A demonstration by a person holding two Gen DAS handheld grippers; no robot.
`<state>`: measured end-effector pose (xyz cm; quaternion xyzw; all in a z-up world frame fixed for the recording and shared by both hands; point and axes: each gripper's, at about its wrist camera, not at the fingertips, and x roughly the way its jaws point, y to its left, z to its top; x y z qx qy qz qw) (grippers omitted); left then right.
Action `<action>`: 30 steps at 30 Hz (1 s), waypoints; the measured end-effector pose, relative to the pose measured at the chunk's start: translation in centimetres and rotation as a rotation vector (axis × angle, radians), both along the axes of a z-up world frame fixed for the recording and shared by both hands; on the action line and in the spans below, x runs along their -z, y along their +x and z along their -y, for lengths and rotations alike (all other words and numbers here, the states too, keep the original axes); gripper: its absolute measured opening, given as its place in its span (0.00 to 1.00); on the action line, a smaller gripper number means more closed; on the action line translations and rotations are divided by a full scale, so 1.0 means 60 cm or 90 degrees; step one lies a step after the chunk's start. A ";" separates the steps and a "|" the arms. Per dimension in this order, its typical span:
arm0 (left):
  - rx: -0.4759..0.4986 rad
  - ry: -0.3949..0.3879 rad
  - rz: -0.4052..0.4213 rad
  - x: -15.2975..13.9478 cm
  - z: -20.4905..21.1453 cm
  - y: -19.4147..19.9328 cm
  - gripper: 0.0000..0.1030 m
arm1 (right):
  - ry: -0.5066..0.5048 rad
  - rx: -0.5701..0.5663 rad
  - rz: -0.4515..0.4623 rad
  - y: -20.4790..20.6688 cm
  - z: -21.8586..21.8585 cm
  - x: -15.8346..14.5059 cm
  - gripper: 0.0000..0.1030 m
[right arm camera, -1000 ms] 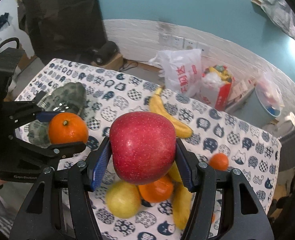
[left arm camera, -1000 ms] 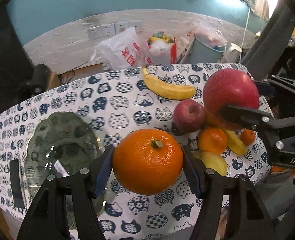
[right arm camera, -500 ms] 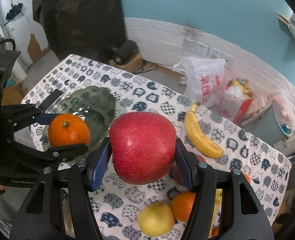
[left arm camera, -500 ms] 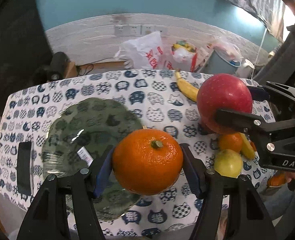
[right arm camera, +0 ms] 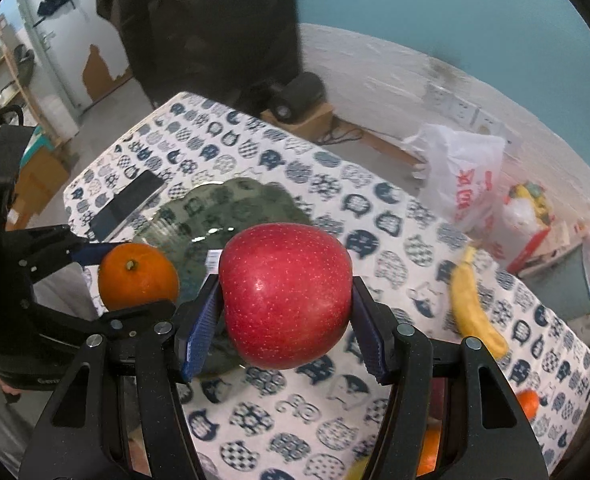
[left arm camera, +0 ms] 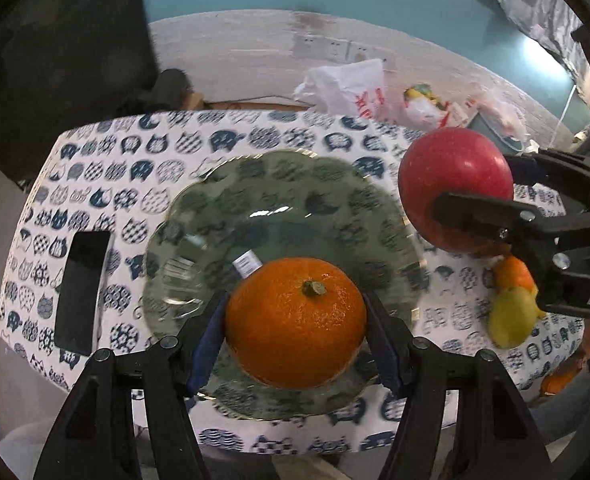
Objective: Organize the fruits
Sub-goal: 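Set the orange on the green plate with the left tool while the right carries the apple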
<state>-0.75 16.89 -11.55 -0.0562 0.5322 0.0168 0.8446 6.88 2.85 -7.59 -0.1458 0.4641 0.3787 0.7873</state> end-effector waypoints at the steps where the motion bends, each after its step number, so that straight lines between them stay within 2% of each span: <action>1: -0.003 0.001 -0.003 0.005 -0.005 -0.002 0.65 | -0.001 -0.005 -0.005 -0.001 -0.009 0.003 0.60; 11: -0.025 -0.016 -0.039 0.049 -0.046 -0.011 0.65 | -0.031 -0.044 -0.050 -0.013 -0.085 0.059 0.60; 25: -0.041 -0.034 -0.120 0.109 -0.062 -0.009 0.65 | -0.096 -0.053 -0.098 -0.017 -0.094 0.134 0.60; 28: -0.045 -0.027 -0.123 0.112 -0.062 -0.011 0.65 | -0.107 -0.051 -0.102 -0.017 -0.090 0.145 0.60; 30: -0.045 -0.012 -0.104 0.101 -0.060 -0.014 0.65 | -0.107 -0.058 -0.100 -0.019 -0.092 0.147 0.60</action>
